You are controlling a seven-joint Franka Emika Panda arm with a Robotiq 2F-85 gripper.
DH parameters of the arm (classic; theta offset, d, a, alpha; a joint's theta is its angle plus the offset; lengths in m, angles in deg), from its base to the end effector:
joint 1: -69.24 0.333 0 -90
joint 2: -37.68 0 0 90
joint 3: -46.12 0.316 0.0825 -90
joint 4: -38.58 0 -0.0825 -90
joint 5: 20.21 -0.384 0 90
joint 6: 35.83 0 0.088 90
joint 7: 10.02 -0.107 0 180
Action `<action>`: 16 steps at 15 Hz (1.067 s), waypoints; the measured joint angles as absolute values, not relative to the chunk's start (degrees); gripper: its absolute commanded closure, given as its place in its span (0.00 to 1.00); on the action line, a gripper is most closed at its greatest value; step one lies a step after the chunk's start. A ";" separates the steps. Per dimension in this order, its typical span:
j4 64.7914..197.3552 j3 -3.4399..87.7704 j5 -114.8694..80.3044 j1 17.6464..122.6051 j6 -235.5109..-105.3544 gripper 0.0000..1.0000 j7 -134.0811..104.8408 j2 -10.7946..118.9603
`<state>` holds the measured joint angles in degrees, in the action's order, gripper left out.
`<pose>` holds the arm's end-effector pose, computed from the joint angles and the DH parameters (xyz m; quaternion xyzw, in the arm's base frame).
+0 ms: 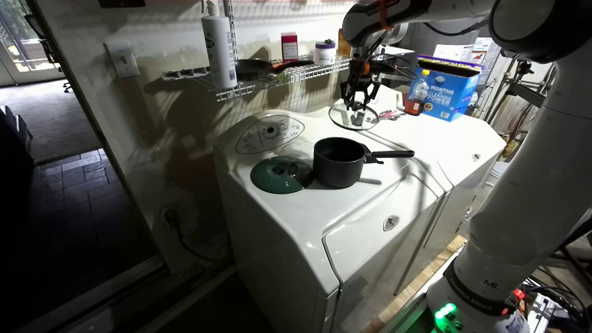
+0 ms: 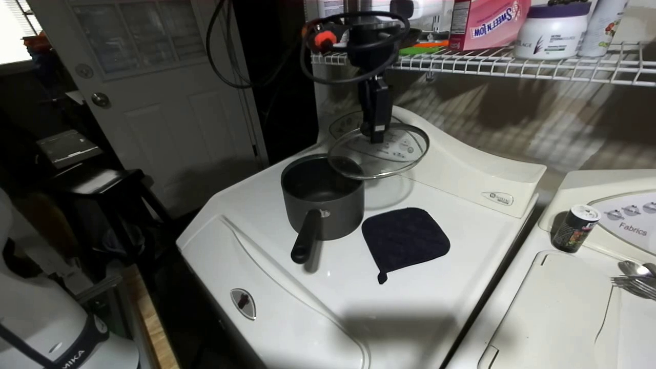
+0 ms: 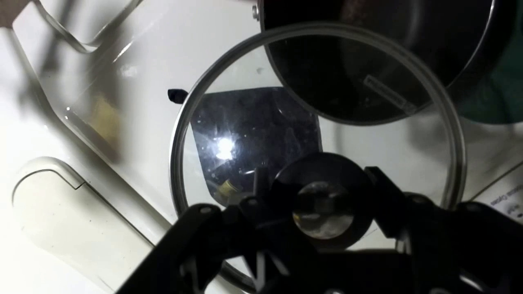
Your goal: Close the pot
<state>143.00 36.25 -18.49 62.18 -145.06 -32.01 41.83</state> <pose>0.5592 -0.1701 0.4928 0.9444 -0.3282 0.0072 0.0201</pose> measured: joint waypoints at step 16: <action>155.69 42.77 -17.73 65.69 -145.14 0.66 -28.48 37.22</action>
<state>155.69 42.77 -17.73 65.69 -145.14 -28.48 37.22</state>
